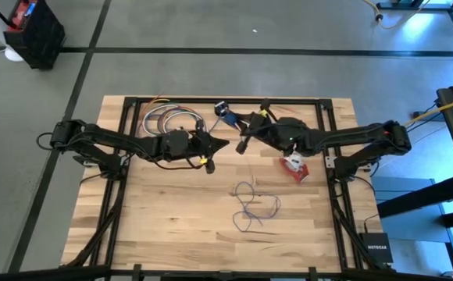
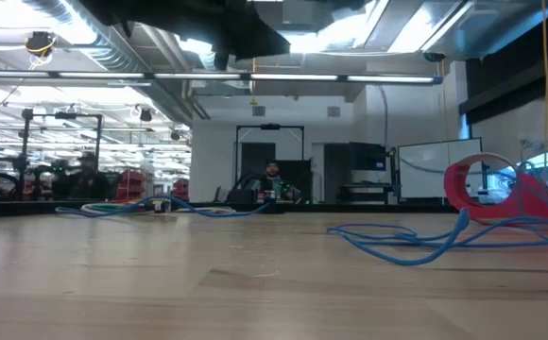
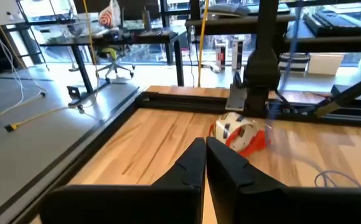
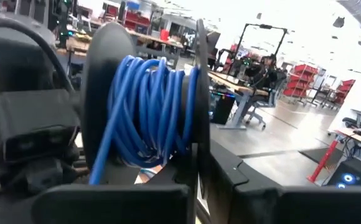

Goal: Coil cords
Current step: Coil the blue wire onto the spool

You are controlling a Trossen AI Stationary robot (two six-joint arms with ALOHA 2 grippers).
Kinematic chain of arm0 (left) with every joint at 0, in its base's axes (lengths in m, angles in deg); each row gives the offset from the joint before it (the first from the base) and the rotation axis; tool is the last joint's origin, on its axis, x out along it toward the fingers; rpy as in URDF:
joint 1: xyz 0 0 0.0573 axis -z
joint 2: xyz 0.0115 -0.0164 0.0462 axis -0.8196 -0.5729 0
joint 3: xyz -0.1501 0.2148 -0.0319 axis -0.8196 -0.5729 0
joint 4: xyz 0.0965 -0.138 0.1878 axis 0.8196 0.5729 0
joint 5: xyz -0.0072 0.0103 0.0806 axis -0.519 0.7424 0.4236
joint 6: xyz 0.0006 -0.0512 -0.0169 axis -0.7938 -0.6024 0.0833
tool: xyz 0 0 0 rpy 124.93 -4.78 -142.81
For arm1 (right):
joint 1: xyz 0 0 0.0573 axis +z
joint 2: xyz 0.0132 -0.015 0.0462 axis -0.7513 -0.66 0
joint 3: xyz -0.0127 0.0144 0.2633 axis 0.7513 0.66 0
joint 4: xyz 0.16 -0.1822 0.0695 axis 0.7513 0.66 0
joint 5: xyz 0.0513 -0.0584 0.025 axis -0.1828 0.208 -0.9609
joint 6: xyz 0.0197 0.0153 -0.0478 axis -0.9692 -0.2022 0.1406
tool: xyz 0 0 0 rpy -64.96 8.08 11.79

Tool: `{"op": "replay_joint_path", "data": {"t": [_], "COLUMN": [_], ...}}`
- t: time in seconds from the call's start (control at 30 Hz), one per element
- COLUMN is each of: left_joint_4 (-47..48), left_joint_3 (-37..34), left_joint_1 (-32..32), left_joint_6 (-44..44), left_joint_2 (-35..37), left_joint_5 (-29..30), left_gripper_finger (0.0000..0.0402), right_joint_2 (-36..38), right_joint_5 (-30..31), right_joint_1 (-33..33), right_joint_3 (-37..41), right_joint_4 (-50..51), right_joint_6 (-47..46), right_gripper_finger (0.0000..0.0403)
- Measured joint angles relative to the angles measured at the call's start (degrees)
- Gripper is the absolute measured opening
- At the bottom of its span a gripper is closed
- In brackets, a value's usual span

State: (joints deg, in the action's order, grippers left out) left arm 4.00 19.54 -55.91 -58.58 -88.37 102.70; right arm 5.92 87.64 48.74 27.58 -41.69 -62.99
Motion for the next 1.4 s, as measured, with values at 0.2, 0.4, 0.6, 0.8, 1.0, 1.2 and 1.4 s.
{"op": "replay_joint_path", "data": {"t": [0.2, 0.4, 0.6, 0.8, 1.0, 1.2, 1.4], "left_joint_4": [-0.2, -1.4, -9.9, -20.9, -23.5, -20.2, -16.5], "left_joint_3": [0.0, 0.0, 0.1, 0.1, 4.9, 9.1, 9.7], "left_joint_1": [0.0, 0.0, 0.0, -0.1, -0.7, -0.7, -1.0], "left_joint_6": [0.0, -0.9, -0.6, -0.9, -2.3, -2.6, -1.3], "left_joint_2": [-0.3, -0.3, -2.9, -9.1, -14.7, -17.8, -17.2], "left_joint_5": [0.0, 0.0, -7.3, -9.2, -12.1, -17.4, -17.5], "left_gripper_finger": [0.0005, 0.0020, 0.0100, 0.0161, 0.0164, 0.0160, 0.0160], "right_joint_2": [1.1, 1.0, 1.0, 1.0, 1.0, 1.0, 1.0], "right_joint_5": [-0.7, -0.8, -0.8, -0.8, -0.8, -0.8, -0.8], "right_joint_1": [0.0, 0.0, 0.0, 0.0, 0.0, 0.0, 0.0], "right_joint_3": [0.0, 0.0, 0.0, 0.1, 0.1, 0.1, 0.1], "right_joint_4": [0.5, 1.3, 1.1, 1.4, 1.8, 2.6, 2.6], "right_joint_6": [0.2, 0.2, 0.2, 0.6, 0.6, 0.8, 0.8], "right_gripper_finger": [0.0019, 0.0019, 0.0019, 0.0019, 0.0019, 0.0019, 0.0019]}}
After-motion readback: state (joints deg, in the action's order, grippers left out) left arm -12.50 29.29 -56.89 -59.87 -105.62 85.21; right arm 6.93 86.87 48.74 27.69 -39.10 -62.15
